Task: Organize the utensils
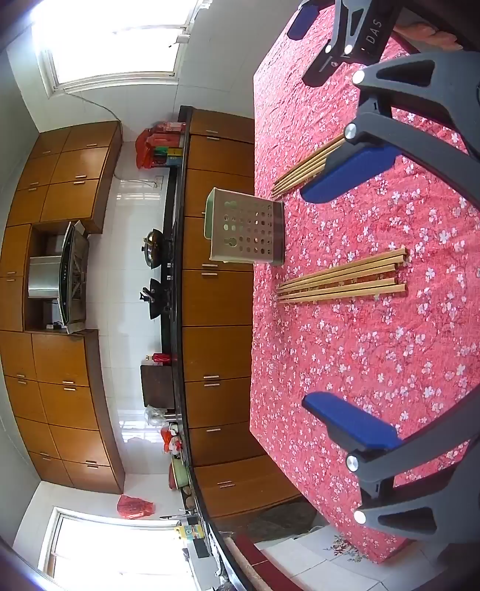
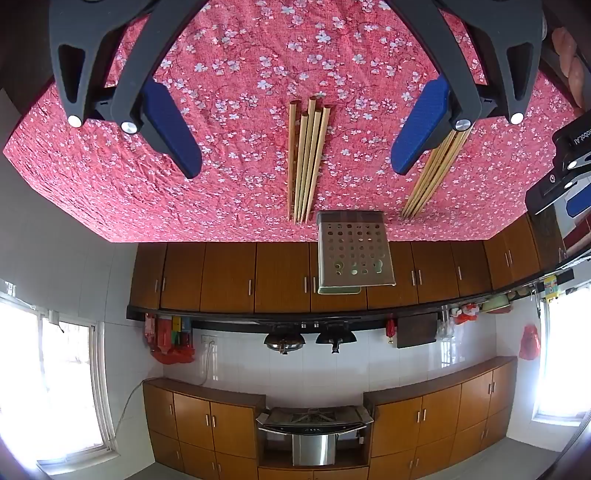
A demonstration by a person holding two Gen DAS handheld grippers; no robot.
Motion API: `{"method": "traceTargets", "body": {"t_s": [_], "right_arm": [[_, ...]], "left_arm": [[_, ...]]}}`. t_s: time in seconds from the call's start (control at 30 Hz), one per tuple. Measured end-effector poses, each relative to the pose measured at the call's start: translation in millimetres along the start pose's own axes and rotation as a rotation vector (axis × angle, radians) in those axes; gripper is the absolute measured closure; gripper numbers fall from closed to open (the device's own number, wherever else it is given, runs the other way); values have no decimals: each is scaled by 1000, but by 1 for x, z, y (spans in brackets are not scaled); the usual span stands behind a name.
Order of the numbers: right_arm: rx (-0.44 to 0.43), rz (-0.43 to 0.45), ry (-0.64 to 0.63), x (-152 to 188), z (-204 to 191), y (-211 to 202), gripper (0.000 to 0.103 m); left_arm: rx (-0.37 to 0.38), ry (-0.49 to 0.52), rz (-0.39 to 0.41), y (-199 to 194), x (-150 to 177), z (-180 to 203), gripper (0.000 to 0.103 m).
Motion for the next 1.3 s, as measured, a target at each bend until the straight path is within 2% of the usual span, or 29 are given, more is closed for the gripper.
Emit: {"method": "traceTargets", "body": {"t_s": [1.3], "right_arm": [[0,1,1,0,0,-1,2]], "left_arm": [[-5,8,1,0,0,0,4]]}}
Point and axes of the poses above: each gripper's, at about its wrist camera, not at the fingertips, and y roughly the way its jaws point, z to its right, x to its underside, the point moved 7 cm from there along y, roughly the way its jaws point, and after that the axes turned 10 degrees about -z, right-handed, at the moved point
